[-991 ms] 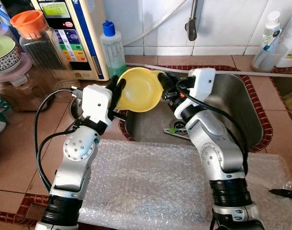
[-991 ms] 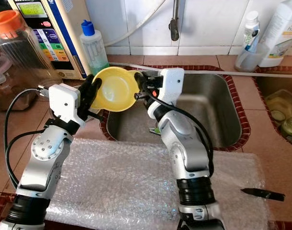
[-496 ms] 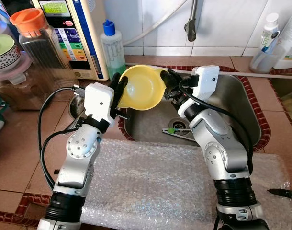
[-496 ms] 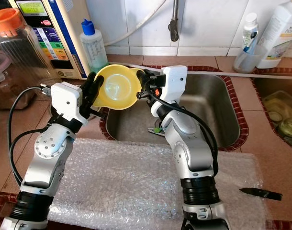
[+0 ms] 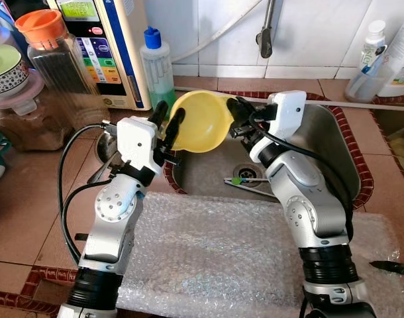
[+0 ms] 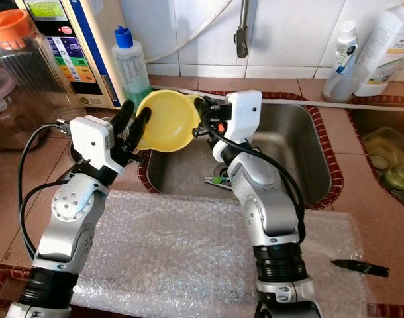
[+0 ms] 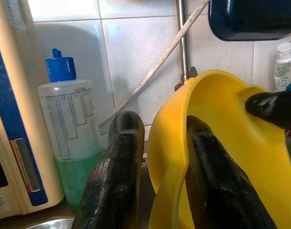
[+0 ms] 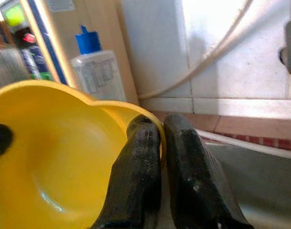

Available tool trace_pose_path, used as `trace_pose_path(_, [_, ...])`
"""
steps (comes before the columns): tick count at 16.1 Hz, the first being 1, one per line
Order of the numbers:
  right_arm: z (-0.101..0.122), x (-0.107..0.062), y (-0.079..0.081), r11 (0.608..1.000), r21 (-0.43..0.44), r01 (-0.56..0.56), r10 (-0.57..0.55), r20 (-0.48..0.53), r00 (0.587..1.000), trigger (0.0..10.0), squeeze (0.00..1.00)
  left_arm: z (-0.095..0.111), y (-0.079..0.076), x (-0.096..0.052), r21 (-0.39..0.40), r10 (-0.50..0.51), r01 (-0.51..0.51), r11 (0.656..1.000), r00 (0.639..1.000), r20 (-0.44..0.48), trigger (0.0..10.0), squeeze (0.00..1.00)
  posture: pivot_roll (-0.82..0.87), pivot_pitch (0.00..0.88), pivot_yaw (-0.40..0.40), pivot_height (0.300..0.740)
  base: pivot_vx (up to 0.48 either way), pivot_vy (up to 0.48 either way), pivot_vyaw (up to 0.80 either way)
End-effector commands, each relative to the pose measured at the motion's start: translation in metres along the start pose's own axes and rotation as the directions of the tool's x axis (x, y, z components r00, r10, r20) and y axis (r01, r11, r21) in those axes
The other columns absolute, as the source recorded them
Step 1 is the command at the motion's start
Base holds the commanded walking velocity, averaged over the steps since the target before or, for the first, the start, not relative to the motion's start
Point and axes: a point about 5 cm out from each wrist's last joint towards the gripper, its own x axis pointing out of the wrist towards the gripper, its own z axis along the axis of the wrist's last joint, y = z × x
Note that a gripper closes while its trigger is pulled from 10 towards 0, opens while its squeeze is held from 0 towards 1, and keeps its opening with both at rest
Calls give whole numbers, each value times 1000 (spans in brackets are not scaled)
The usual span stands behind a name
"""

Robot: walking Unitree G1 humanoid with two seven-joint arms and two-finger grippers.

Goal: Kitchen organization

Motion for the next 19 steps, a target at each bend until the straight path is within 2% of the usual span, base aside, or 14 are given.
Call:
trace_pose_path(1, [-2,-5,-26,986,-30,166,-166,-3,986,0,0,-2,8,-6,-9,27,-27,1000,1000,-7,10000,1000,-242,137,60,740,0,0,0])
trace_pose_path(4, [-6,-6,-33,973,-20,230,-230,-9,973,0,0,-3,7,-6,-19,-8,7,1000,1000,-27,10000,1000,-215,136,60,740,0,0,0])
trace_pose_path(6, [-10,-3,-37,967,-52,249,-250,-14,968,0,0,-5,6,-9,-14,-46,46,999,997,-54,10000,1000,-197,153,83,740,0,0,0])
trace_pose_path(8, [-26,-11,-57,918,-119,378,-387,-66,920,0,0,-15,0,-20,-46,-129,124,991,983,-132,10000,1000,-181,157,93,740,0,0,0])
trace_pose_path(10, [-41,-18,-72,879,-174,443,-467,-128,875,0,0,-19,-8,-24,-85,-240,227,970,954,-182,10000,1000,-175,160,109,740,0,0,0])
trace_pose_path(12, [-51,-22,-83,857,-191,479,-510,-169,843,0,0,-22,-15,-27,-102,-317,302,948,925,-209,10000,1000,-177,160,119,740,0,0,0])
trace_pose_path(15, [-62,-29,-100,819,-228,526,-569,-210,795,0,0,-19,-17,-24,-121,-360,342,932,909,-210,10000,1000,-180,154,130,740,0,0,0])
trace_pose_path(18, [-75,-35,-110,802,-267,534,-595,-278,754,0,0,-16,-20,-21,-136,-419,397,908,882,-218,10000,1000,-186,148,138,740,0,0,0])
trace_pose_path(19, [-79,-37,-112,796,-256,548,-604,-299,738,2510,0,-16,-21,-22,-132,-433,413,901,873,-223,10000,1000,-188,148,136,740,0,0,0])
